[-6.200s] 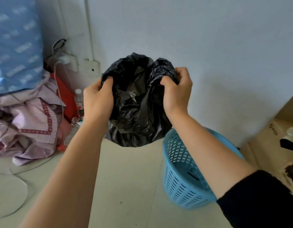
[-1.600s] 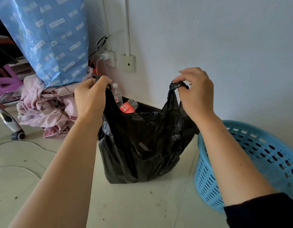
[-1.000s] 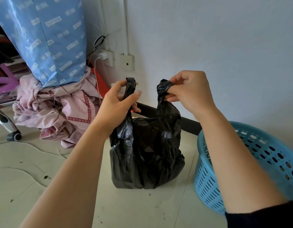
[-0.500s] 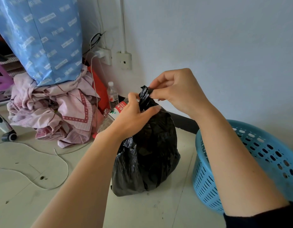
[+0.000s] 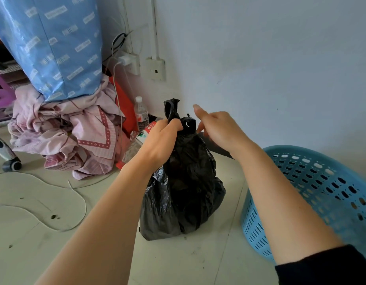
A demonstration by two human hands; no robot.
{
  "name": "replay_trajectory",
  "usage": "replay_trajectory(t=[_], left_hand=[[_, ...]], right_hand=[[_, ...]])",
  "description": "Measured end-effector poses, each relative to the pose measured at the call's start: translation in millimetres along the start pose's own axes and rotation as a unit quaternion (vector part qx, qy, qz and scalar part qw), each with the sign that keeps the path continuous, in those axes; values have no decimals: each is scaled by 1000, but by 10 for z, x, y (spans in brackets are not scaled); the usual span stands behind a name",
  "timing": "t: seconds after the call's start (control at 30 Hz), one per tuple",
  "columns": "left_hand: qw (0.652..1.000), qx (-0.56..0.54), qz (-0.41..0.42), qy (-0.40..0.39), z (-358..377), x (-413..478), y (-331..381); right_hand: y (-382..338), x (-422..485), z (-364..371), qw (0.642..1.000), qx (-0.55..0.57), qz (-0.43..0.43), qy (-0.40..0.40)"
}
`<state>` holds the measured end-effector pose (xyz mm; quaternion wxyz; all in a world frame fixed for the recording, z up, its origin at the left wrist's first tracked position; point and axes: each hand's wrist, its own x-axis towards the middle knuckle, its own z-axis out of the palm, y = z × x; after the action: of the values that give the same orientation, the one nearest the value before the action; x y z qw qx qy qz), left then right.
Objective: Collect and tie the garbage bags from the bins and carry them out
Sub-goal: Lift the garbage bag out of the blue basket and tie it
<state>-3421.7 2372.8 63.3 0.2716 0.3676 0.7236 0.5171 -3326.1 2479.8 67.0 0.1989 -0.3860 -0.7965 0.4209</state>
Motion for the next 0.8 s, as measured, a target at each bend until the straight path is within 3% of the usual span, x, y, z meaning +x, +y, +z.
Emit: replay_trajectory(t=[0.27, 0.47, 0.57, 0.8], left_hand=[[999, -24, -28, -1, -13, 11, -23], [999, -9, -38, 2, -19, 34, -59], [999, -26, -45, 6, -30, 37, -70], [997, -48, -54, 2, -10, 41, -53]], right_hand=[[39, 36, 105, 993, 51, 25, -101], [116, 100, 92, 992, 100, -27, -71], [136, 108, 48, 997, 56, -31, -53], [120, 43, 88, 986, 123, -14, -114]])
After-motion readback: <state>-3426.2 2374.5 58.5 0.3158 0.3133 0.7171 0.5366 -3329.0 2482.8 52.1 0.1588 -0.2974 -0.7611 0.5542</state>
